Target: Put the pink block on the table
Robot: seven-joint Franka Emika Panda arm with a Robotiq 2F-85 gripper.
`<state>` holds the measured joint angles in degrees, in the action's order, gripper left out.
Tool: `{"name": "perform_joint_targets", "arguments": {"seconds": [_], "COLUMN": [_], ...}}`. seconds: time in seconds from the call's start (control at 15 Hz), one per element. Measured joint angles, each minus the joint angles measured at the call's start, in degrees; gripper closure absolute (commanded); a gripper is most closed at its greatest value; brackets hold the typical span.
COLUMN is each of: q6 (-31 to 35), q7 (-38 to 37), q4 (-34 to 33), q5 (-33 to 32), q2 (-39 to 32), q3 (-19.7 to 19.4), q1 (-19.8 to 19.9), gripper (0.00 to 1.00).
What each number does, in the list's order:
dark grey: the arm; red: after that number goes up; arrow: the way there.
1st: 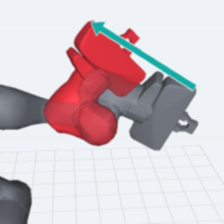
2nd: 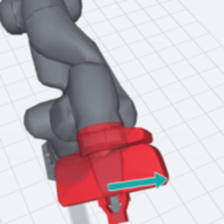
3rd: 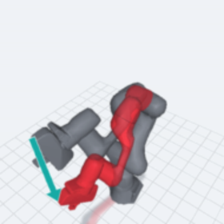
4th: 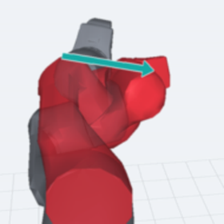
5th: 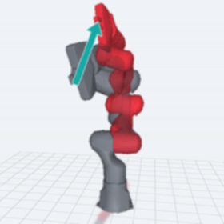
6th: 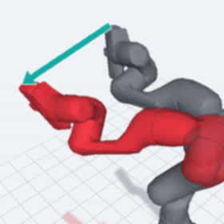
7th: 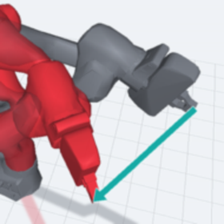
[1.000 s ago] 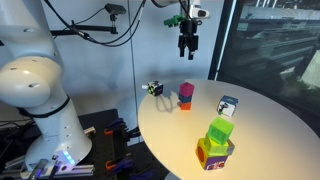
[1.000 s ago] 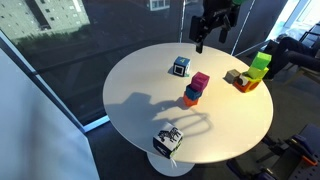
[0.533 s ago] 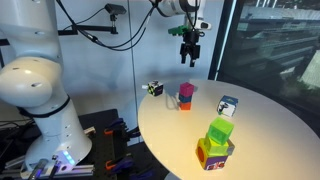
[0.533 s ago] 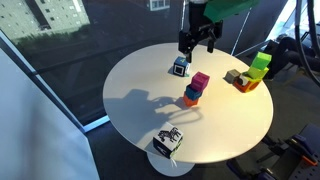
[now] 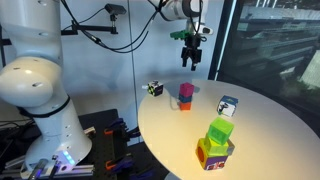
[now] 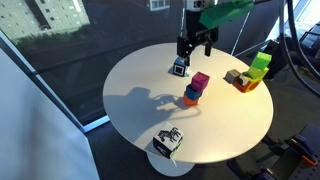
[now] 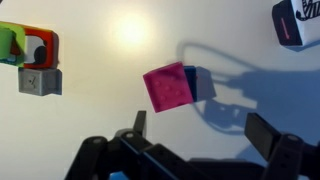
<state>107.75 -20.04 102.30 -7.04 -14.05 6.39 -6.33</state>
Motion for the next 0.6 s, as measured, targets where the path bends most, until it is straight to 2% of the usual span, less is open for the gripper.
{"name": "perform_joint_targets", "arguments": {"seconds": [0.6], "q6": [0.2], "q7": [0.0], "q4": [-0.1], "q5": [0.0], "q2": [-0.3], "q3": [-0.3], "q1": [-0.2], "gripper": [0.00]}}
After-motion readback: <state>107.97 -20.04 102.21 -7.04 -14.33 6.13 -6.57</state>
